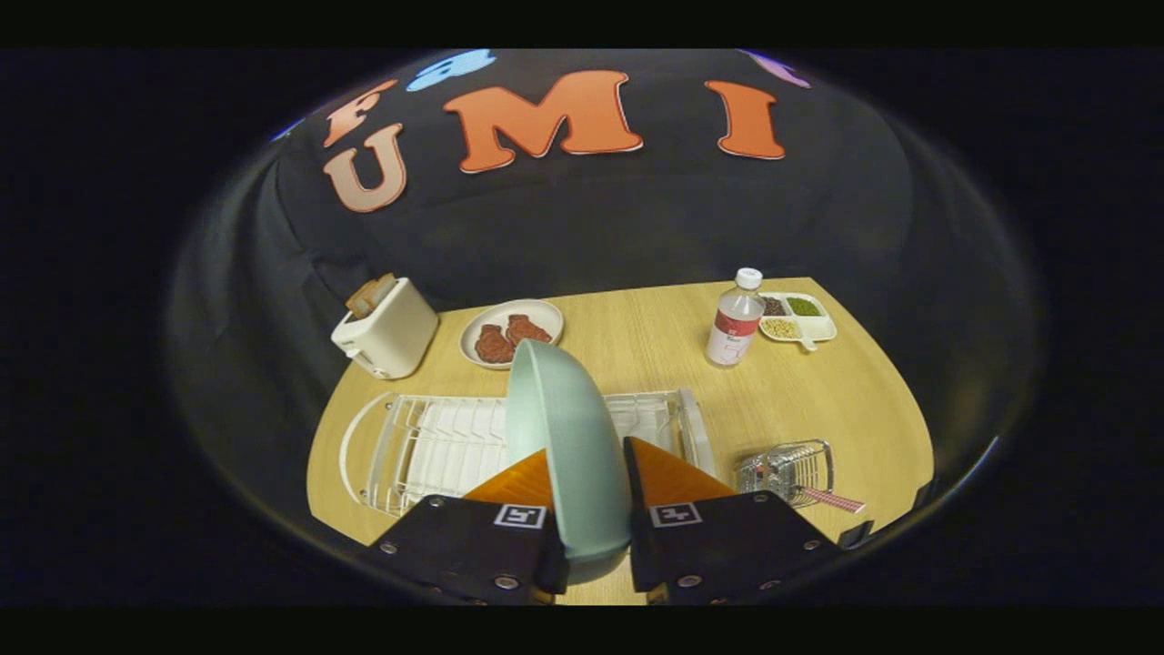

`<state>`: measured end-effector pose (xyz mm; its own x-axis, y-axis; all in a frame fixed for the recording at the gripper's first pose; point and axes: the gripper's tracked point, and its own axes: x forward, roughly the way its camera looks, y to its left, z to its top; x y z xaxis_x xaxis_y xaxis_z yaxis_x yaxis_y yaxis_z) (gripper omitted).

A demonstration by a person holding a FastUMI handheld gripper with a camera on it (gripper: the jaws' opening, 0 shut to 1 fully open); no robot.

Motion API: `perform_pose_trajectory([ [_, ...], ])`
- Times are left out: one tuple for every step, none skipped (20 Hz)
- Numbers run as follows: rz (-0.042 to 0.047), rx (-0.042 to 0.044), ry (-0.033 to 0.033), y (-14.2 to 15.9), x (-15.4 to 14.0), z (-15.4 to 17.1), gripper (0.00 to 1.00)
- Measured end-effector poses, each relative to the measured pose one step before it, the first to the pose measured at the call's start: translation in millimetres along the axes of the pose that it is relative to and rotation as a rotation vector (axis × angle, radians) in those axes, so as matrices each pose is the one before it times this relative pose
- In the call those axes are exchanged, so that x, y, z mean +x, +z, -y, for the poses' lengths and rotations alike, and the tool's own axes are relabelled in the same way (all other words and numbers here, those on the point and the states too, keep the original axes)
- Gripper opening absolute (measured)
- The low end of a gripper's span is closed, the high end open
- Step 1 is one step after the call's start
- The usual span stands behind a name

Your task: Take the plate from the dish rack, then take the spoon from the basket and place it into the plate.

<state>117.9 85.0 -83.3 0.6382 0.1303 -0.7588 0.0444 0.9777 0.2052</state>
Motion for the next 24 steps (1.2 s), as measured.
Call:
perform_pose_trajectory([
  [0.01133,0.00513,0.01930,-1.05,-9.66,0.84,0.27],
  [0.01439,0.00149,0.01741,-1.22,-8.17,0.40,0.27],
  [0.01200,0.00170,0.02098,-2.87,-10.38,-1.26,0.27],
  [0.01085,0.00652,0.02335,-3.68,-9.70,-1.64,0.27],
  [0.00902,0.00804,0.02505,-4.13,-10.24,-2.21,0.27],
  [0.00762,0.00850,0.02428,-4.98,-10.18,-1.40,0.27],
  [0.00657,0.00760,0.02162,-5.50,-10.37,-0.47,0.27],
  [0.00706,0.00564,0.01779,-5.14,-9.23,-0.19,0.27],
  [0.00800,0.00297,0.01453,-5.47,-8.57,1.02,0.27],
  [0.00791,0.00194,0.00891,-4.57,-8.59,1.39,0.27],
  [0.00352,-0.00263,0.01097,-7.18,-8.66,0.99,0.27],
  [0.00536,0.00230,0.01257,-6.03,-8.38,0.36,0.27],
  [0.00165,0.00441,0.01563,-7.13,-6.81,-0.89,0.27],
  [0.00605,0.01127,0.01661,-5.92,-5.44,-0.64,0.27],
  [-0.00751,0.01110,0.01230,-8.60,-4.44,-0.08,0.27],
  [-0.00190,0.00642,0.01136,-8.03,-4.07,-0.38,0.27],
  [-0.00581,0.00359,0.00385,-7.83,-3.73,0.77,0.27],
  [-0.00533,0.00463,0.00283,-7.64,-1.58,1.64,0.27],
  [-0.00803,0.00605,0.00397,-9.33,-1.18,0.50,0.27],
  [-0.00793,0.00766,0.00598,-7.78,-0.02,1.08,0.27],
  [-0.00763,0.00629,0.00810,-7.45,-0.37,0.15,0.27],
  [-0.00973,0.00838,0.00891,-8.09,1.37,0.88,0.27],
  [-0.00870,0.00821,0.00840,-9.33,0.20,0.47,0.27],
  [-0.01252,0.00777,0.00768,-8.82,0.23,1.53,0.27],
])
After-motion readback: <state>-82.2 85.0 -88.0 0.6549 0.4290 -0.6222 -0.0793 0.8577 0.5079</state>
